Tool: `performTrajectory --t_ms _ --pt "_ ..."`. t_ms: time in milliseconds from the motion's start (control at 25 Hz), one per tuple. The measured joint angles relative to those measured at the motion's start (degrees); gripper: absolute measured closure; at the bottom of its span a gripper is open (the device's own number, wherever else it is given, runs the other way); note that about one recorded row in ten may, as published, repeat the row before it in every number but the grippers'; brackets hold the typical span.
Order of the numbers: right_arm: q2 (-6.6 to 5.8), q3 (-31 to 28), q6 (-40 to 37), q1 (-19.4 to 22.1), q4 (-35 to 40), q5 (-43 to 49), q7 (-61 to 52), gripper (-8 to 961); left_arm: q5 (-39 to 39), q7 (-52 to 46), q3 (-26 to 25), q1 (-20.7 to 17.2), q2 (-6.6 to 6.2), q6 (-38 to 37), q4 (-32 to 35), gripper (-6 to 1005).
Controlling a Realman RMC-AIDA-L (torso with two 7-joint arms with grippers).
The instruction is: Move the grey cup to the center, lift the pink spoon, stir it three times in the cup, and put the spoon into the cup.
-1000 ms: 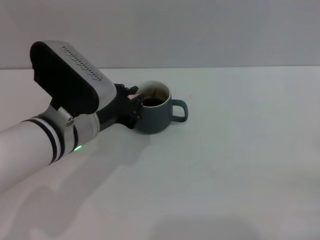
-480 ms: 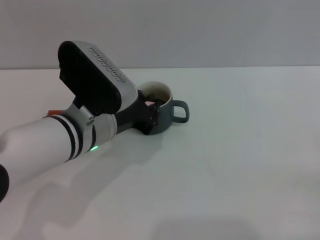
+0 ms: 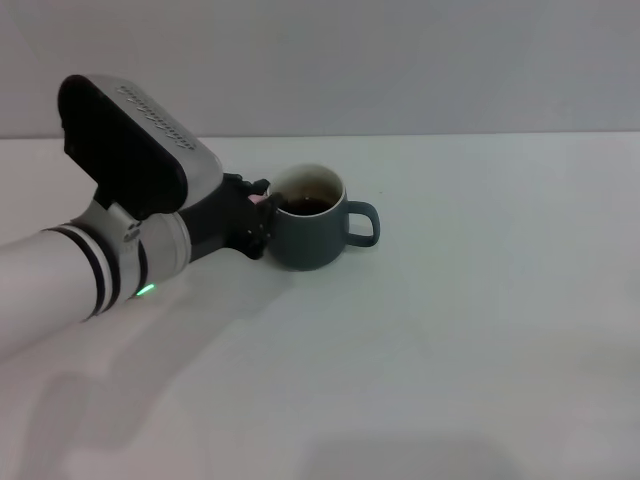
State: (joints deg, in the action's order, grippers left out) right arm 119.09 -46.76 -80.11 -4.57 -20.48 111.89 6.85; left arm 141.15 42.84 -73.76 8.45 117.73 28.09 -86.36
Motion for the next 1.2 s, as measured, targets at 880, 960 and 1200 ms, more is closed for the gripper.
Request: performTrajectory --t_ms 880,960,1200 --pt "0.18 0.0 -0.27 0.55 -0.73 0.26 0.0 955 -0.42 0.35 -1.03 0.18 0.16 -1.77 -0.18 621" --pt "0.18 0.0 -0.41 0.69 -0.9 0.26 0.0 955 -1.37 -0.29 1.21 -2.05 0.28 -12.82 -0.07 544" --pt "0.18 0.0 -0.56 0.78 -0.97 0.26 0.0 954 -2.79 -7.66 12.36 -6.26 0.1 -58.19 7.45 456"
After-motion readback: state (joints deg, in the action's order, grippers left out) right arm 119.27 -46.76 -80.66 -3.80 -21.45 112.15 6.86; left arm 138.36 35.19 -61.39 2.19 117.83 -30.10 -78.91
